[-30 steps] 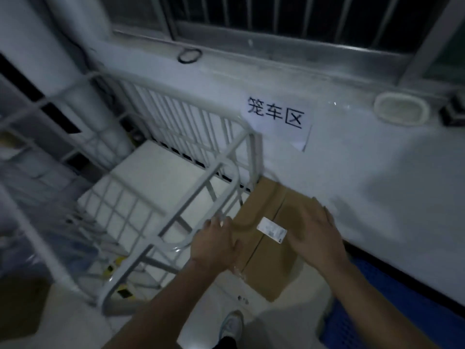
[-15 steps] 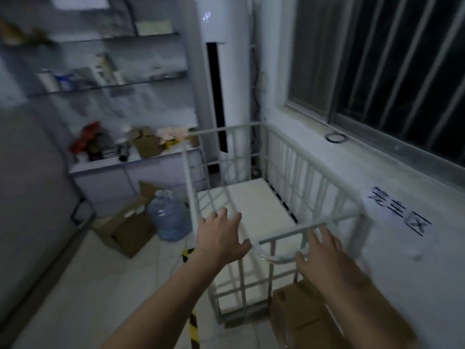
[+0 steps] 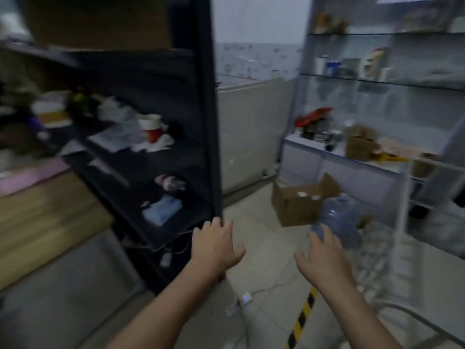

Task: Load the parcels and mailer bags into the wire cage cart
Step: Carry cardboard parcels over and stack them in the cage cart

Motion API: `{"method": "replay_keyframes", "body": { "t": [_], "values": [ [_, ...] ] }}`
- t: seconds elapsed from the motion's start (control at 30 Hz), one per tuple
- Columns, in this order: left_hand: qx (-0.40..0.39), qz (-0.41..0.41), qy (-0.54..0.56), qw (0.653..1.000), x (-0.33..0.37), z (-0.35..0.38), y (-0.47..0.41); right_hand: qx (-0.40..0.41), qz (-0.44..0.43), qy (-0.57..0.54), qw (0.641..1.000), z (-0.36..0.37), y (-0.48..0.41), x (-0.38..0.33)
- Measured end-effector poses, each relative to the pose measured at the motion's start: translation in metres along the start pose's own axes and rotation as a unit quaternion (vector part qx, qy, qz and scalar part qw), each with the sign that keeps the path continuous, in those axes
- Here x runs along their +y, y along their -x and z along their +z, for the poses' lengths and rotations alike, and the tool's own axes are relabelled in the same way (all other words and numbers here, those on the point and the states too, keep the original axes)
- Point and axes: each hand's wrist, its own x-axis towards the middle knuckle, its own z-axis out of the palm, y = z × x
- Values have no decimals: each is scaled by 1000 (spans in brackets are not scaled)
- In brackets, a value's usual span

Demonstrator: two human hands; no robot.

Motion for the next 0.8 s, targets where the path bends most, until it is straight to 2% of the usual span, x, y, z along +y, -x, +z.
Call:
{"method": "replay_keyframes", "body": {
  "t": [0.1,0.23,0.43,0.6,0.8],
  "values": [
    [11,-85,5,996,-98,-9,26,-11,-87,5,996,18,-4,-99],
    [-13,-211,47,976,-233,-11,84,-41,-194,3,980,45,6,-232],
    [-18,-375,10,927,-396,-20,205,-63,-367,-20,928,79,56,-418],
    [4,-491,14,871,-469,-48,305,-101,-478,2,873,91,129,-546],
    [18,-580,24,814,-516,-62,388,-122,-568,9,814,107,200,-627]
  ]
}}
